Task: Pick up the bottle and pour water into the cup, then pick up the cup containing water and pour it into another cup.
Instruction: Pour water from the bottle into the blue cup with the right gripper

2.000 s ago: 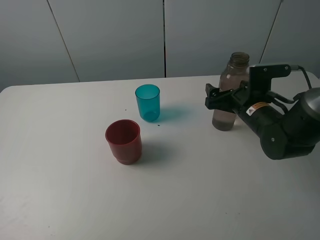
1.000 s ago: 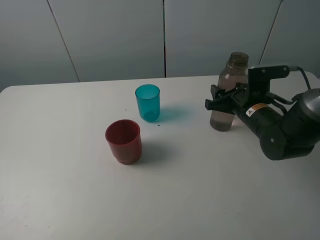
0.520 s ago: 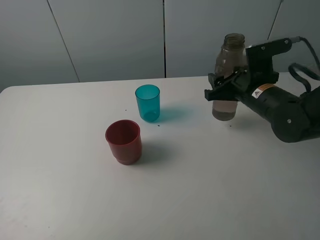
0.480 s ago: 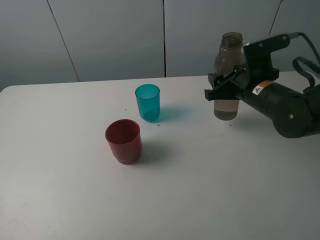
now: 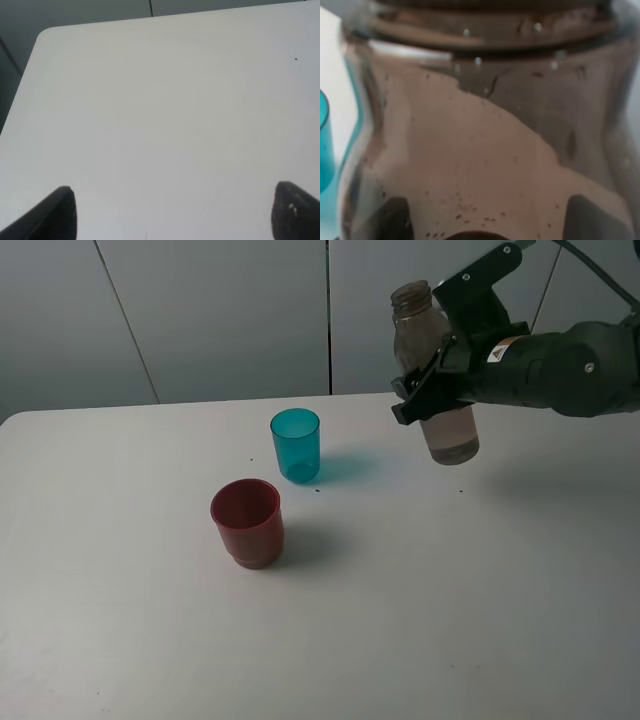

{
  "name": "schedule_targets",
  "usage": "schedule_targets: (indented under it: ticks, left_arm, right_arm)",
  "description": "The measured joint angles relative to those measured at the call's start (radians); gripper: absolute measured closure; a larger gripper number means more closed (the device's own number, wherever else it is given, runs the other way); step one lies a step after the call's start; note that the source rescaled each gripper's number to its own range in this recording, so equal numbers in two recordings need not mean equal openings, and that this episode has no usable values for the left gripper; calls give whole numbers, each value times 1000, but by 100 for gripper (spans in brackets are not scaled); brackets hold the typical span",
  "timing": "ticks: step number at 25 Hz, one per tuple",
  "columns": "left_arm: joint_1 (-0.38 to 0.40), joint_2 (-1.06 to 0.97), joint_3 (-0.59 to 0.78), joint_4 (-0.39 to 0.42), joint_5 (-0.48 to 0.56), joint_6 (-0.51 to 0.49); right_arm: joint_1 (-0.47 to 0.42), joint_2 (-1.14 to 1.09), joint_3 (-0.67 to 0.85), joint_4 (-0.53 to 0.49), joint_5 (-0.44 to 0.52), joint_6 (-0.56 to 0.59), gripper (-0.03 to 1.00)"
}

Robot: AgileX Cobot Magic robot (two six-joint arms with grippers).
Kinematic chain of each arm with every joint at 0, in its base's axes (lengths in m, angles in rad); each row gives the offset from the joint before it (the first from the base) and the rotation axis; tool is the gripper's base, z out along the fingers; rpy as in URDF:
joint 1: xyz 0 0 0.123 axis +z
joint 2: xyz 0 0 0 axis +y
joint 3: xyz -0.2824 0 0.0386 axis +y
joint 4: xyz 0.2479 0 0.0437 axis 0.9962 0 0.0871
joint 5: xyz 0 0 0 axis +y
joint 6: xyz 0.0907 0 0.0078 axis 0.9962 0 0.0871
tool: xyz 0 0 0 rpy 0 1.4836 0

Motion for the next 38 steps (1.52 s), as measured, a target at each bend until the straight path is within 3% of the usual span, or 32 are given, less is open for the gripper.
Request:
schedule_targets:
  ticks: [8, 24, 32, 38]
  left_arm:
    - [0, 0, 0, 2, 0, 0]
    - [0, 0, 0, 2, 0, 0]
    - [0, 0, 0, 2, 0, 0]
    - [0, 0, 0, 2, 0, 0]
  right_arm:
    - [8, 0, -88, 0, 146, -117, 96]
    - [16, 136, -180, 0, 162, -261, 96]
    - [70, 241, -283, 45, 162, -541, 96]
    - [77, 322, -374, 54, 161, -647, 96]
